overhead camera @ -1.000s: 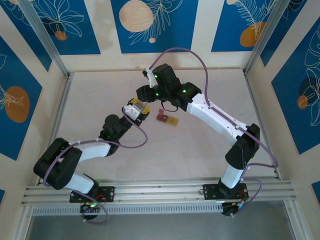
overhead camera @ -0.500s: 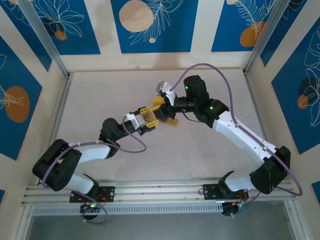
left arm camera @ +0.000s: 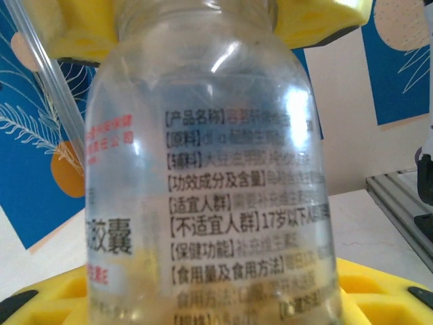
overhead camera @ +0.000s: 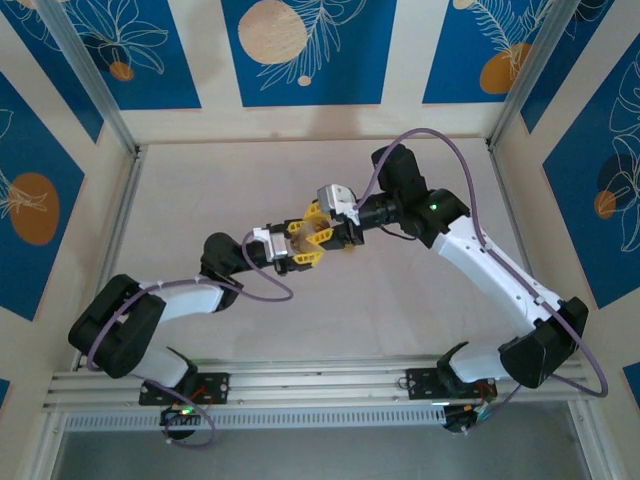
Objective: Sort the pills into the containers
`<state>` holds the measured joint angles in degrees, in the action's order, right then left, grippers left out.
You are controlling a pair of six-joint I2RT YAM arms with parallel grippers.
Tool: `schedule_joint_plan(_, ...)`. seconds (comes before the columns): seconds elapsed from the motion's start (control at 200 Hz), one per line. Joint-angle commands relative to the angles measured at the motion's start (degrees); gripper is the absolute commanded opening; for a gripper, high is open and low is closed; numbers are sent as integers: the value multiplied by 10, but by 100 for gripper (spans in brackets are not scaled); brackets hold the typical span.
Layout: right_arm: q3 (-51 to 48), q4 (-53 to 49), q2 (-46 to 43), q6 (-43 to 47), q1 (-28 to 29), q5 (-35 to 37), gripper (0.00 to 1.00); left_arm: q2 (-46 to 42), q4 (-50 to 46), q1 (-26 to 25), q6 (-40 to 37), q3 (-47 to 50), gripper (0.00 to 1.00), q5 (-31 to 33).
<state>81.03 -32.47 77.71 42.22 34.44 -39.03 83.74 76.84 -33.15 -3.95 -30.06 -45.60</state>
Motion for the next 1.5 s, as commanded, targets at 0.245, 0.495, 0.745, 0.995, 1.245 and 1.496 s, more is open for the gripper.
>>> schedule_joint_plan(0.245, 57, -138, 7, 102, -34, -122, 25, 1, -2, 14, 28, -12, 0, -21)
schedule_joint_plan(0.495, 77, -144, 14, 102, -47, -128, 24, 9, -3, 14, 38, -22, 0, -34)
schedule_joint_plan(0.745, -2, 58, -40, -89, -63, -8, 19, -6, -49, 15, 4, -14, 0, 42)
schedule_joint_plan(0.995, -77, 167, -109, -229, -65, 146, 4, -5, -60, 15, 11, -13, 0, 65)
schedule_joint_plan(1.245, -119, 203, -137, -316, -72, 255, 0, -9, -70, 14, 22, -4, 0, 102)
schedule_joint_plan(1.496, -232, 292, -174, -411, -72, 347, 0, -23, -132, 12, 23, 9, 0, 157)
